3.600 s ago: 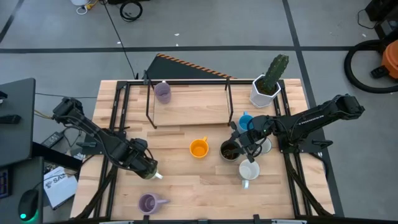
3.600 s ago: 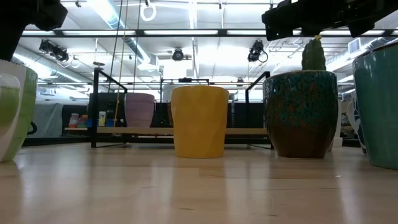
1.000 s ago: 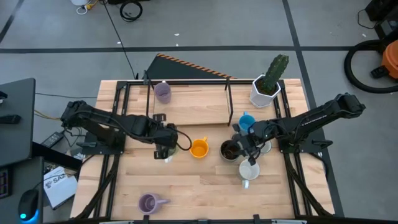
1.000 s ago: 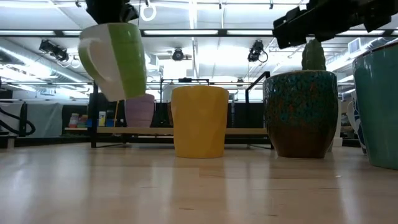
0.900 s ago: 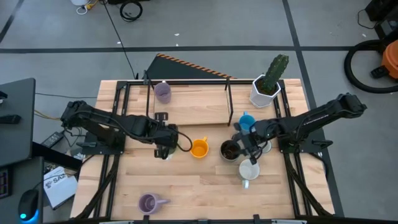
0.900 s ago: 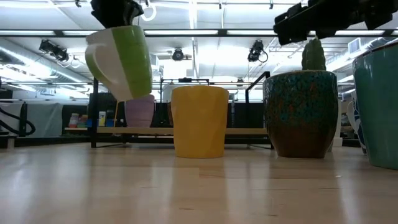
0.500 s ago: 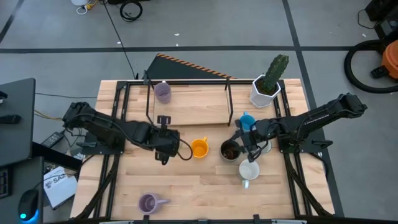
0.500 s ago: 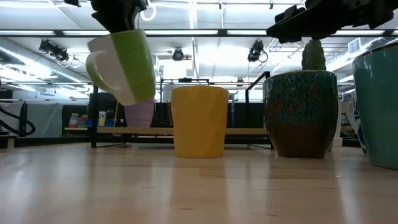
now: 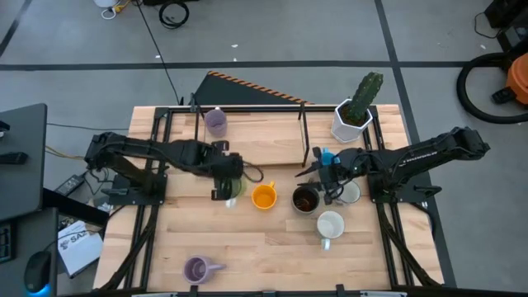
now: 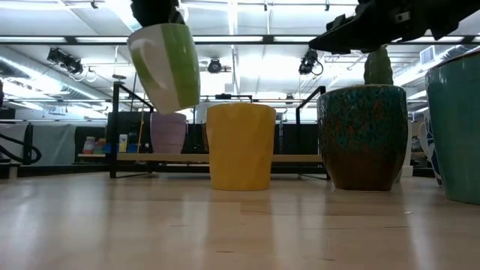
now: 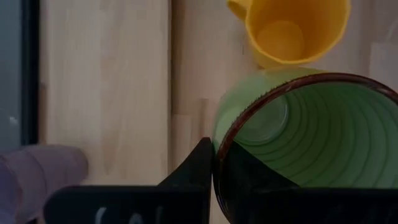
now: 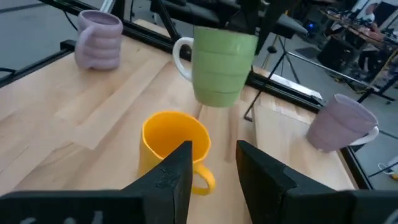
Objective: Place coffee mugs
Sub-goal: Put the green mug on the shelf
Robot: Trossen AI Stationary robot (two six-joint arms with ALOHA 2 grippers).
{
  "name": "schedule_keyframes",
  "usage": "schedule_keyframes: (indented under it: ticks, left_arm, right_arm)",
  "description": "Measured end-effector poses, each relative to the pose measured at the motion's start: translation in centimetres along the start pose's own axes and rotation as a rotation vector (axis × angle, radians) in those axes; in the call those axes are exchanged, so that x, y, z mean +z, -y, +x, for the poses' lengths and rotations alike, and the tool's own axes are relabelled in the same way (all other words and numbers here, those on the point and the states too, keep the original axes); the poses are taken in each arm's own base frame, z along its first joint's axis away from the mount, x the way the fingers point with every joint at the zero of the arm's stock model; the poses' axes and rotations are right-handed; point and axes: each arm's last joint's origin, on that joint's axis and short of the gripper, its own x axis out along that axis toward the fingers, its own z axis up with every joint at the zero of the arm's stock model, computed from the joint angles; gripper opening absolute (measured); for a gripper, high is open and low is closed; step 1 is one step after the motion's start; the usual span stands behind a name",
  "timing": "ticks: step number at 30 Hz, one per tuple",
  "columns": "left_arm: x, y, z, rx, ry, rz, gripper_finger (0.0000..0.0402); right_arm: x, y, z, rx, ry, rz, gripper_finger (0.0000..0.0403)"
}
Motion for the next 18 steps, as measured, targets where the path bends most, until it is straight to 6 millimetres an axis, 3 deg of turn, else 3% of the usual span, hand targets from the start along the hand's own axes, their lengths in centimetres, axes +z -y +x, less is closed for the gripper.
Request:
schedule_keyframes:
  ticks: [5, 12, 18]
  left_arm:
    - [0.0, -2.6, 0.7, -0.022, -0.024, -0.055, 0.0024]
    - [-0.1, -4.7, 1.3, -0.014, -0.045, -0.051, 0.0024]
    - [-0.9, -7.1, 3.1, 0.009, -0.178, -0.085, 0.0025]
  right_arm:
    - [0.1, 0.3, 0.0, 0.053, 0.038, 0.009, 0.0127]
    - [0.3, 0.3, 0.0, 0.072, 0.075, 0.021, 0.0127]
    - [0.5, 0.4, 0.0, 0.068, 0.089, 0.017, 0.0127]
